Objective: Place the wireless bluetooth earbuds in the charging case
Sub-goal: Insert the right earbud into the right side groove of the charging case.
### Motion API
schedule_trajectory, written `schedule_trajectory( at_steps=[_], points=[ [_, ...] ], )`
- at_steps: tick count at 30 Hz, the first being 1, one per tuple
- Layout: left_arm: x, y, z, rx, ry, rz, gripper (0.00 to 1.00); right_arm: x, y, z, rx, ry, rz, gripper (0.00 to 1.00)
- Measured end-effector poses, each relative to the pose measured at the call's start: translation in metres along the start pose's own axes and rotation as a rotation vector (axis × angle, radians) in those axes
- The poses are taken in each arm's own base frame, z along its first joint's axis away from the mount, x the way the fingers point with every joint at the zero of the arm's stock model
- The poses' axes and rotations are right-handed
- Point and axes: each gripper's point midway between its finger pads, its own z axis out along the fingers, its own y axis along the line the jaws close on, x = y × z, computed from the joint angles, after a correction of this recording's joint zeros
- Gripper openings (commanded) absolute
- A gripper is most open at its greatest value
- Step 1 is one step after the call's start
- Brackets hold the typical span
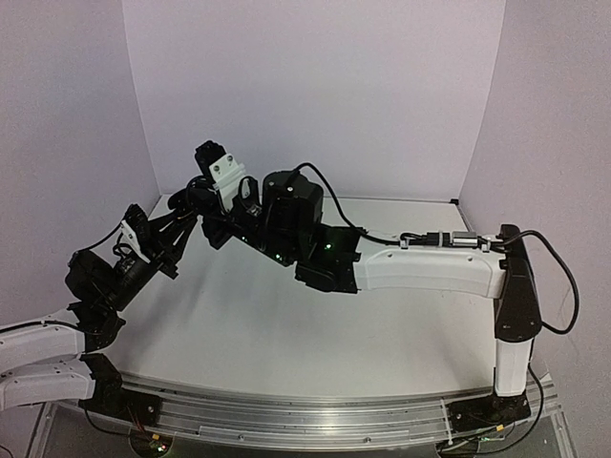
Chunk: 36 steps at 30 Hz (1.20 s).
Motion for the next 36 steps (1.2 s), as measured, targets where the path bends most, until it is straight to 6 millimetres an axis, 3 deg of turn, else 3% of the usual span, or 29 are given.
schedule_trajectory(
  at_steps=[17, 36],
  points=[
    [0.002, -0.001, 0.0, 0.007, 0.007, -0.014, 0.0, 0.012, 0.001, 0.0, -0.011, 0.027, -0.036, 0.0],
    [0.007, -0.003, -0.002, 0.017, 0.034, -0.103, 0.0, 0.022, 0.006, 0.0, -0.049, 0.053, -0.371, 0.0]
  ],
)
